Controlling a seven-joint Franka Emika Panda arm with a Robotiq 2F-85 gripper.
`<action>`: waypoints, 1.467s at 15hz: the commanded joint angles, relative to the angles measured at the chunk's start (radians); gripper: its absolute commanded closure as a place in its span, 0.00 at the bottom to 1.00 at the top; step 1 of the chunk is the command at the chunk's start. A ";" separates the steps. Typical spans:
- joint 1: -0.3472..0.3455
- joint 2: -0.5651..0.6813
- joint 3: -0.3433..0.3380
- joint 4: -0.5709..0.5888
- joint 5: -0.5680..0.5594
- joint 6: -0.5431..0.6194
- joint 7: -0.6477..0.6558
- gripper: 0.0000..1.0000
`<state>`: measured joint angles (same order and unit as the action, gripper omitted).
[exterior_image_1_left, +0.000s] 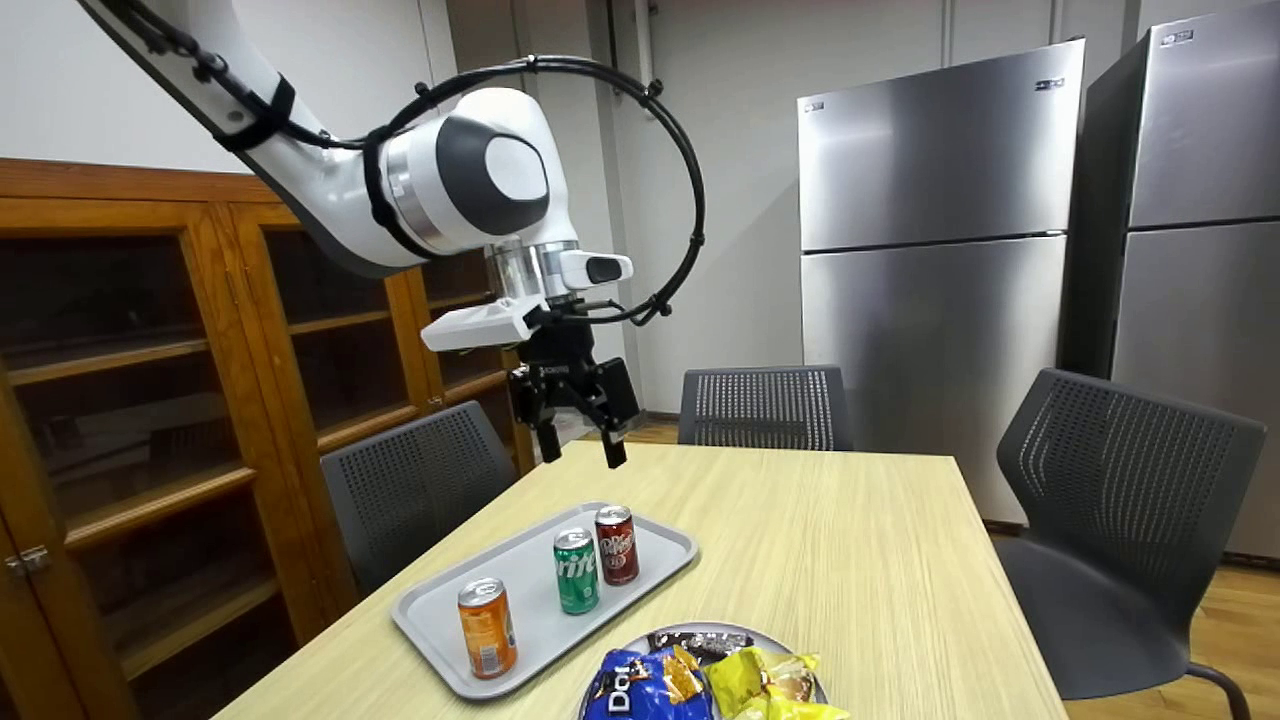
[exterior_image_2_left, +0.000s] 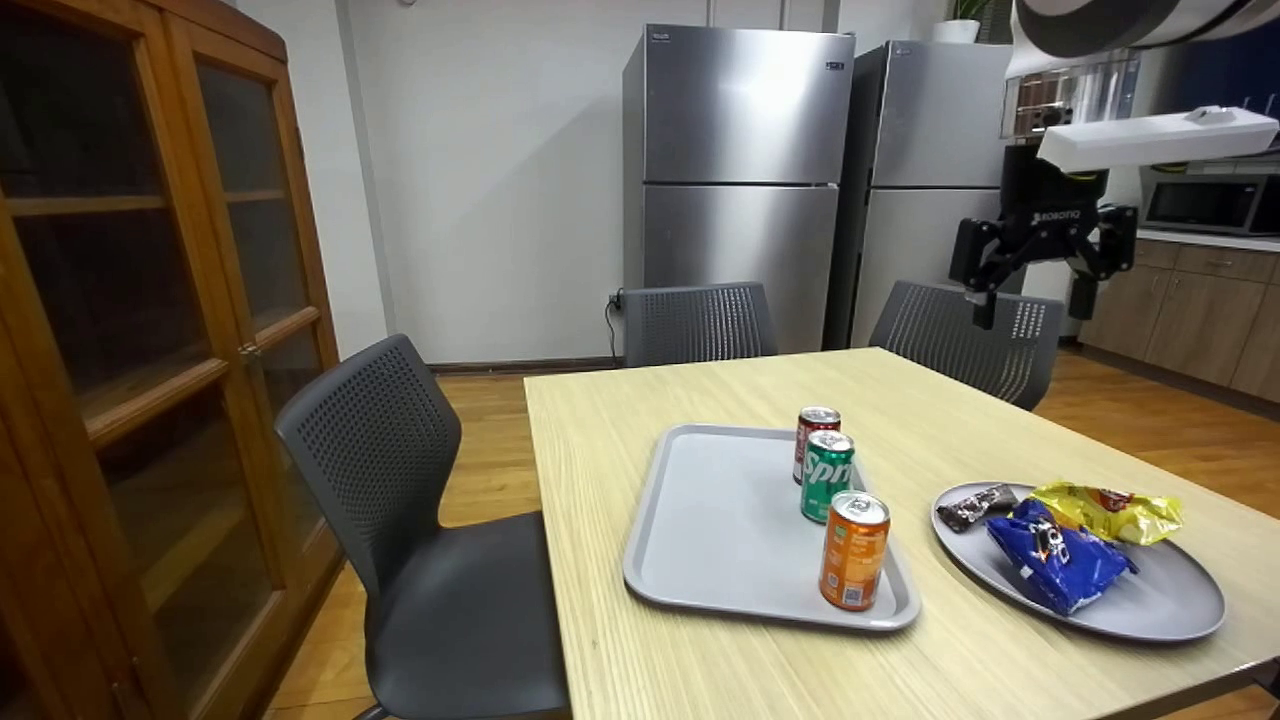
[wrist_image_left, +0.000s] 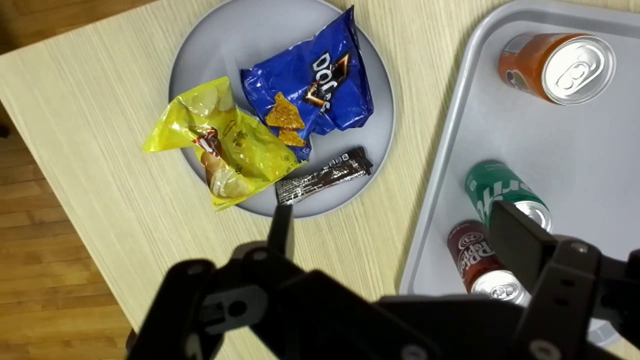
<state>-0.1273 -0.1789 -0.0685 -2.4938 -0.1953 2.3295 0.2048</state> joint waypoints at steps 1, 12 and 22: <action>-0.023 0.039 0.001 -0.012 -0.052 0.050 0.080 0.00; -0.024 0.165 -0.042 -0.033 -0.110 0.104 0.254 0.00; -0.011 0.233 -0.090 -0.045 -0.097 0.089 0.271 0.00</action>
<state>-0.1450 0.0542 -0.1517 -2.5399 -0.2939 2.4202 0.4775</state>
